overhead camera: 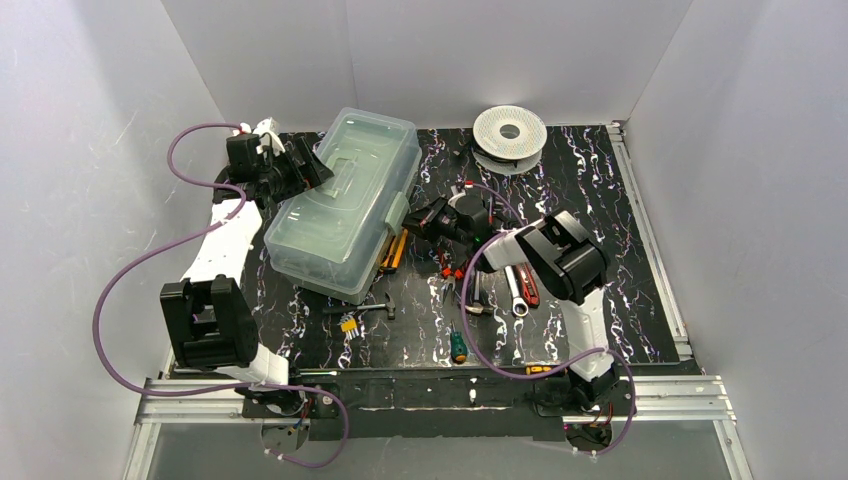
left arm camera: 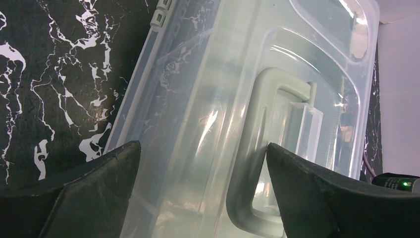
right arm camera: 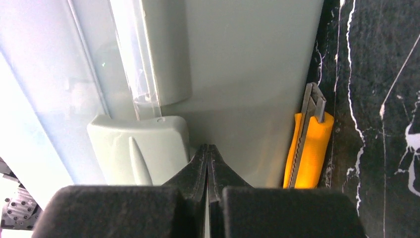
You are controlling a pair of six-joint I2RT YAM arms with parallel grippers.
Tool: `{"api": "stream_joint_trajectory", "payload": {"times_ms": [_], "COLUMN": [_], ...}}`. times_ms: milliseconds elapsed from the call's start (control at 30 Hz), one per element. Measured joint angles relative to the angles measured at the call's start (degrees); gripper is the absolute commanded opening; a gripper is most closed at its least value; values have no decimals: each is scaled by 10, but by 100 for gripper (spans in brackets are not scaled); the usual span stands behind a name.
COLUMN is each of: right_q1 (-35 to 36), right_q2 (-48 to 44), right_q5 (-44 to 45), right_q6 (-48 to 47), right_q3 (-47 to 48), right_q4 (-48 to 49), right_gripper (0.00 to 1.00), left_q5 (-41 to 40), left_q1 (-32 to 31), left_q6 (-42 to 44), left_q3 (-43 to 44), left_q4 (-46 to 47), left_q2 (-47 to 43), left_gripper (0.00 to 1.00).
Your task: Pack the tool kit
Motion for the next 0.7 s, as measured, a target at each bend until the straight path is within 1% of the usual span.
{"api": "stream_joint_trajectory", "payload": {"times_ms": [267,367,567,633,700], "right_q1": [1,1,4,4,3], "right_q2": [-56,-57,-25,-8,12], "right_q5": [2,-4,-34,-43,-56], "right_q6": [-27,-27,-32,-34,-41], "right_q3": [-30,-30,43,74,123], "right_q4": [-43,-47,-119,-153,-210], "right_gripper": [1,1,1,1,1], "left_q5": [-2,-1,-3,-11,-19], "left_q1": [3,3,5,6,8], "left_q6": [0,0,0,4,9], "left_q3": [-1,-1,-1,-1,-1], "left_q4": [4,5,7,11,14], "left_q2": [0,0,0,0,0], "left_gripper": [98,98,98,98,98]}}
